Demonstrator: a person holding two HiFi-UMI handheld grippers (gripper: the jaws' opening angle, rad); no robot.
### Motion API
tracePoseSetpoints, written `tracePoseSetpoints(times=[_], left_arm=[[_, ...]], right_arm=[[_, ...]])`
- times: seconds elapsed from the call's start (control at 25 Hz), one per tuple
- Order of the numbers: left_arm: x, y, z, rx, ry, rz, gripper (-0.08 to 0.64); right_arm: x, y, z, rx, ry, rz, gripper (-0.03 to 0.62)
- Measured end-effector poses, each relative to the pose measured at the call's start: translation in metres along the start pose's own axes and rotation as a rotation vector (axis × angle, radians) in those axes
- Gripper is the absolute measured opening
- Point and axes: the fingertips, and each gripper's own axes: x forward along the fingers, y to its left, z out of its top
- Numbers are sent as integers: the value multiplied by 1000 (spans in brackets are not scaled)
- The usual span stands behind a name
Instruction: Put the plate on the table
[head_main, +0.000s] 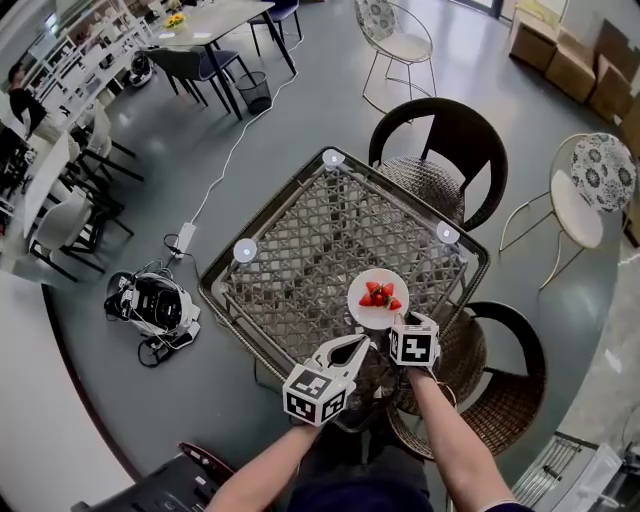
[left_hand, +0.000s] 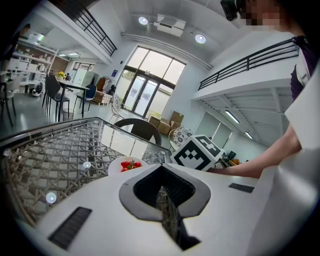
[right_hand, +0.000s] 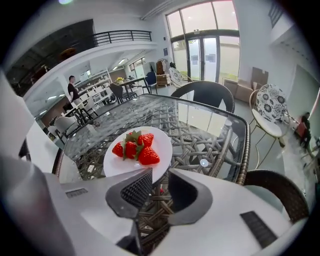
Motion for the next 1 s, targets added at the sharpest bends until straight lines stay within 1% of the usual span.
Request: tracePoseSetpoints(times=[0.12,0.28,0.32,0.36,0.4,0.44,0.64,0.8,1.0], left_arm=[[1,1,2,3,-3,3,5],[1,1,7,13,-7,2,5],[1,1,9,14,-11,1,5],[0,0,12,16,-14,0,5],[-1,-2,14,19,-18,-1,5],[-2,-3,17,24,-20,-1,5],[-9,-17,36,67,-49,1,5],[-14,-28,47,96,-71,-6,5],[-20,-38,58,99,-94,-14,5]], right_arm=[[-13,6,7,-44,-81,59,84],[-46,28,26,-111,-219,221,81],[-56,33,32,-125,-252,252,72],[-66,37,37,-136,-282,272,40],[-75,39,42,-146,-308,288,15],[-84,42,47,-152,-332,303,6],[-128,50,69,-168,-438,356,6],[-158,58,79,-167,-504,405,5],[-189,62,88,-144,-570,440,5]])
